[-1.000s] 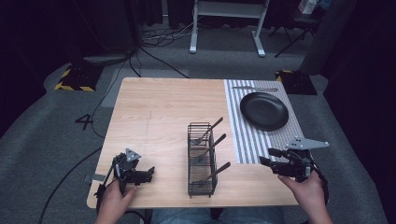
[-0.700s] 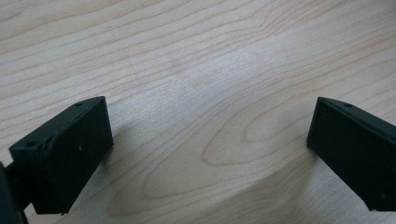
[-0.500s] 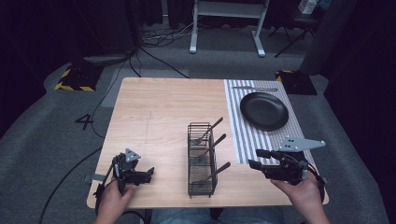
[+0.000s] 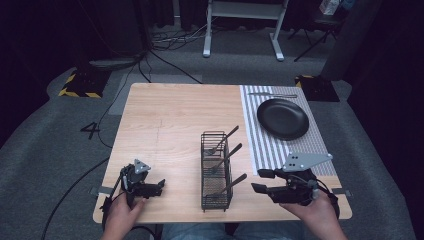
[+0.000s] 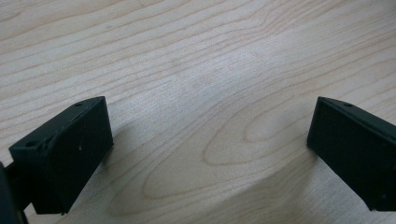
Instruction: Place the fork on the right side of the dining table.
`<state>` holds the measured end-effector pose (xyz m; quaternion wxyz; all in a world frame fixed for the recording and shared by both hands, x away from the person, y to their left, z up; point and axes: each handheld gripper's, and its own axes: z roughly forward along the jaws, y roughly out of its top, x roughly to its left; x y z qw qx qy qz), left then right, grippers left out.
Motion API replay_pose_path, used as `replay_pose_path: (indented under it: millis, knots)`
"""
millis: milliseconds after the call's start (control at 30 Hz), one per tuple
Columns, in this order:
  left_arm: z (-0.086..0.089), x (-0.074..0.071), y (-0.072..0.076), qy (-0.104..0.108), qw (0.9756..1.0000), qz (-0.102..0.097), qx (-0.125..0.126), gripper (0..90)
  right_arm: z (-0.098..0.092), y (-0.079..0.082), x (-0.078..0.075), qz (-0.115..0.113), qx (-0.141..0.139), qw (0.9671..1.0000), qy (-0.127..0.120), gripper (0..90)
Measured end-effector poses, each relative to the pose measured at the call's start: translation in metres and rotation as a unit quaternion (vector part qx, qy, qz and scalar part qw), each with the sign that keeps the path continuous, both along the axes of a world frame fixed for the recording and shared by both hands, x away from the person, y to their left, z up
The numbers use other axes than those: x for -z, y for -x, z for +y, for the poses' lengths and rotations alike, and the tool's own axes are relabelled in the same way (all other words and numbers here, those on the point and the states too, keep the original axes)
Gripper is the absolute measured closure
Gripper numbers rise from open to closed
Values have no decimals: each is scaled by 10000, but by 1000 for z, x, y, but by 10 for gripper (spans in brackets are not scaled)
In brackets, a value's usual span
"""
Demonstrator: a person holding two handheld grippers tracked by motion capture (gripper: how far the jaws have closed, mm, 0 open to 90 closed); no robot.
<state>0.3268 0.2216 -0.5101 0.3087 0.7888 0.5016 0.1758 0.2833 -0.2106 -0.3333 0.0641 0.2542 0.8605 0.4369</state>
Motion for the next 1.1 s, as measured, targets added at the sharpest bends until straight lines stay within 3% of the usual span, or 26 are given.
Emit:
replay_pose_path:
  millis: [300,500,700,1100]
  knots:
    - [0,0,0,1,10000,-1,-2,3,21,-16,10,276,-111,9995,-54,543]
    - [0,0,0,-1,10000,-1,-1,3,31,-22,14,325,-174,9993,26,573]
    - [0,0,0,0,10000,0,1,3,34,-26,18,388,-179,9991,55,615]
    - [0,0,0,0,10000,2,2,3,36,-31,20,601,-342,9976,-22,780]
